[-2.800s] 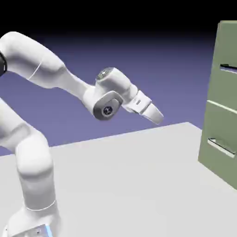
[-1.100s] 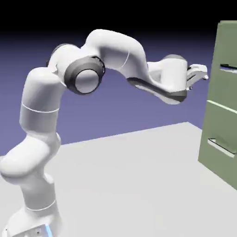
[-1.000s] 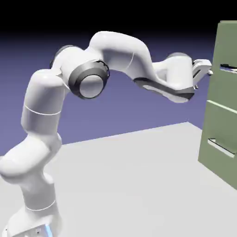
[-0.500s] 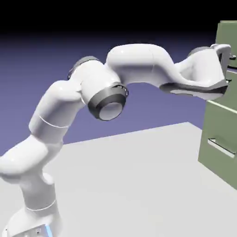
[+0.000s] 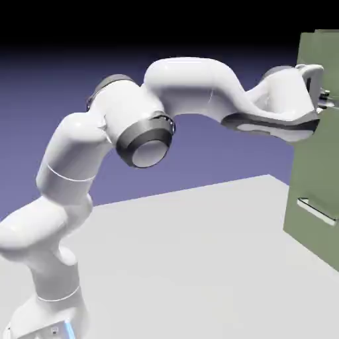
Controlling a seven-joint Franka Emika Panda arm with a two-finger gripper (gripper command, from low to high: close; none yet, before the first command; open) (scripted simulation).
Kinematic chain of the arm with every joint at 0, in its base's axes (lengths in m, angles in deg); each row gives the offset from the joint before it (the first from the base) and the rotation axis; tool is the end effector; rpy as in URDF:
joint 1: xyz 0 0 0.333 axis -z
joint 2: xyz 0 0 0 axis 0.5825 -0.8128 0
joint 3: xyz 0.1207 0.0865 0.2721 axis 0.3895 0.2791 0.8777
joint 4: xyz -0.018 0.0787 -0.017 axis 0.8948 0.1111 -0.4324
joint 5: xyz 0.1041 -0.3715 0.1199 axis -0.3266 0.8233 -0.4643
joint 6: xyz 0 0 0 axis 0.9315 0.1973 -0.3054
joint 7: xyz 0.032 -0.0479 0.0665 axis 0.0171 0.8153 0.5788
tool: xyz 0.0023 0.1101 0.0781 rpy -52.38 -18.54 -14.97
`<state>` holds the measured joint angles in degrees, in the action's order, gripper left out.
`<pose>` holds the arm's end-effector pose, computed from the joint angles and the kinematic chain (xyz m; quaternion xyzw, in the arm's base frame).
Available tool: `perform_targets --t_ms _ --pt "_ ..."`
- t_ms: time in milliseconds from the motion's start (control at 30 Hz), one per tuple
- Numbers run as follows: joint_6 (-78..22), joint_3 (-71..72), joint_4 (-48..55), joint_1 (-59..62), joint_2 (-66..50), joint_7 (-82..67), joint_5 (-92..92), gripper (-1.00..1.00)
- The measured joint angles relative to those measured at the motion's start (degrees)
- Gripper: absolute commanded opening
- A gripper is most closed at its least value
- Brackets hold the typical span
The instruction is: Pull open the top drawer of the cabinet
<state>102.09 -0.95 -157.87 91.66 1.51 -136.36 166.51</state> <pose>0.6963 -0.0155 0.5526 -0.2705 0.6531 -0.2706 0.6535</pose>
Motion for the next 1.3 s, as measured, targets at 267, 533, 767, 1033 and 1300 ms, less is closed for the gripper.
perform_targets --t_ms 267,533,767,1033,1300 --pt "-1.5 13.7 -10.9 16.6 7.5 11.2 6.2 -1.00" --pt "-2.5 29.1 -17.5 33.2 9.9 15.5 8.5 -1.00" --pt "-3.3 43.1 -22.7 47.7 9.2 15.5 8.5 -1.00" --pt "-4.5 59.3 -30.8 64.3 4.4 11.7 6.3 -1.00" --pt "-5.4 70.5 -41.0 76.2 -4.7 3.9 1.5 1.00"
